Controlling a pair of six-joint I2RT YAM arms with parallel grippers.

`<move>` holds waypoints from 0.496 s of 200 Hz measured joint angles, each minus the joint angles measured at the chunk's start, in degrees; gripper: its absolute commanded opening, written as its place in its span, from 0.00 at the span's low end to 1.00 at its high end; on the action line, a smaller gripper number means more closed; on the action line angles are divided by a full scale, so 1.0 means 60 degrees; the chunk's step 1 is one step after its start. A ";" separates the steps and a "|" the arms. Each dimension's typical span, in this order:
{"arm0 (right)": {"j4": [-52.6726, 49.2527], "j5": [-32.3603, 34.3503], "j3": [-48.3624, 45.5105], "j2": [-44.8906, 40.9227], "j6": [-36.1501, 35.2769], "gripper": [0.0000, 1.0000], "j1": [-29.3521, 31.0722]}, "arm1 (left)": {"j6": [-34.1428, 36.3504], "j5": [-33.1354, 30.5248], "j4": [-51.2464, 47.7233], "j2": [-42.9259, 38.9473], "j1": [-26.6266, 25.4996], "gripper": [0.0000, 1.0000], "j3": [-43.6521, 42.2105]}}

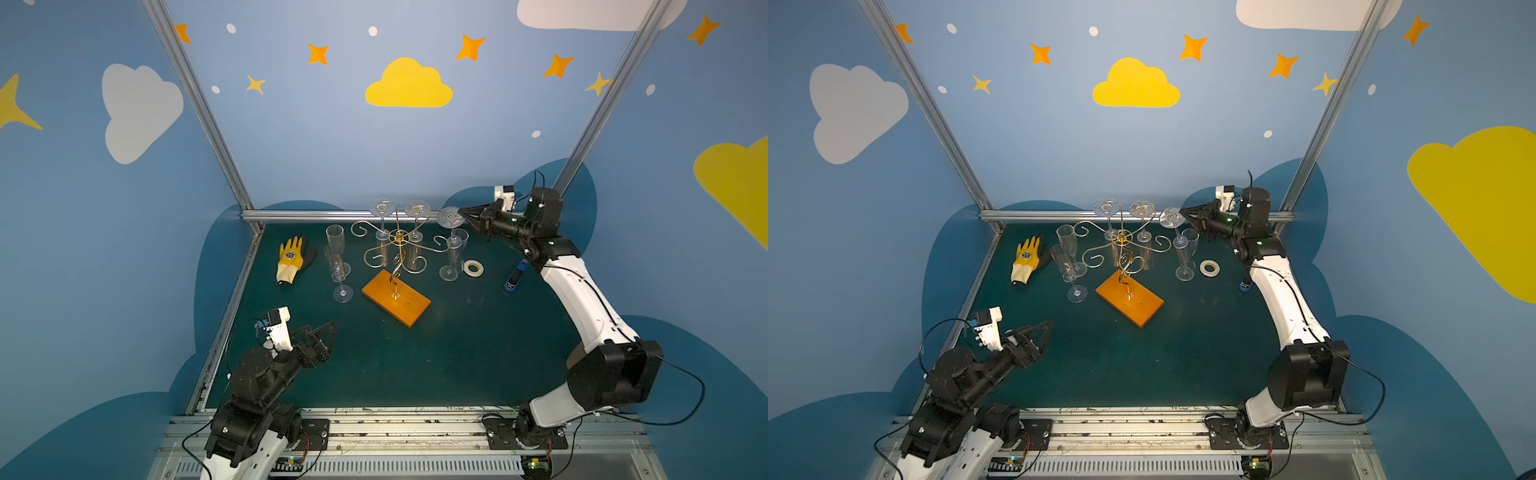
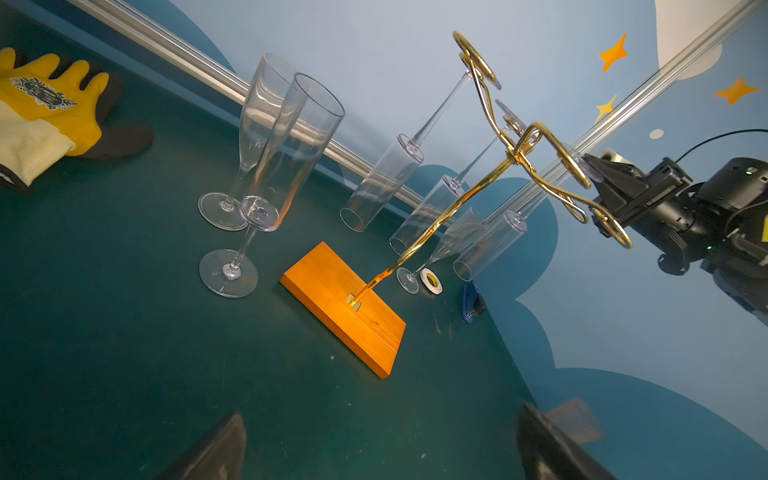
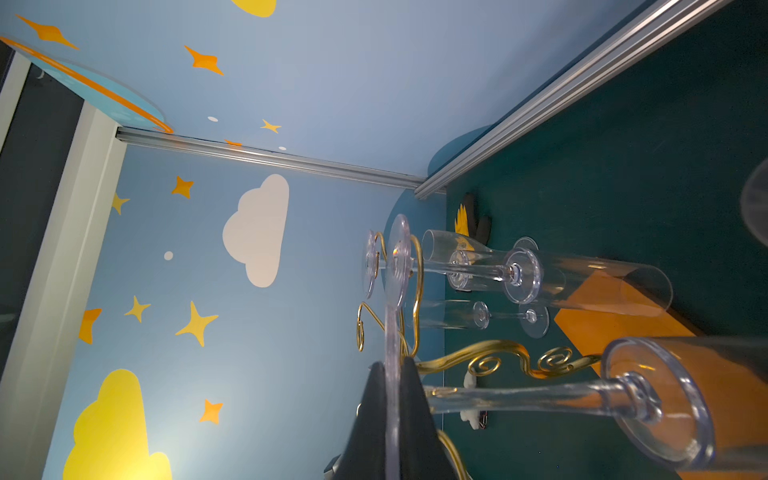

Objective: Take the wine glass off the wine glass rack
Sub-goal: 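Pull the glass off the rack with the right gripper while the left gripper approaches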

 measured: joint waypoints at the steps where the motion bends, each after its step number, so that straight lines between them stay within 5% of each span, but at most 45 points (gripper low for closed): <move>1: -0.0011 0.0000 -0.0011 -0.0015 -0.0011 0.00 -0.0011 | 0.0004 -0.0004 0.0000 0.0000 0.0000 1.00 0.0004; 99: -0.2320 0.0288 -0.0266 -0.1577 -0.3147 0.00 -0.0867 | 0.0295 0.0685 0.0514 0.1297 0.0000 1.00 0.1104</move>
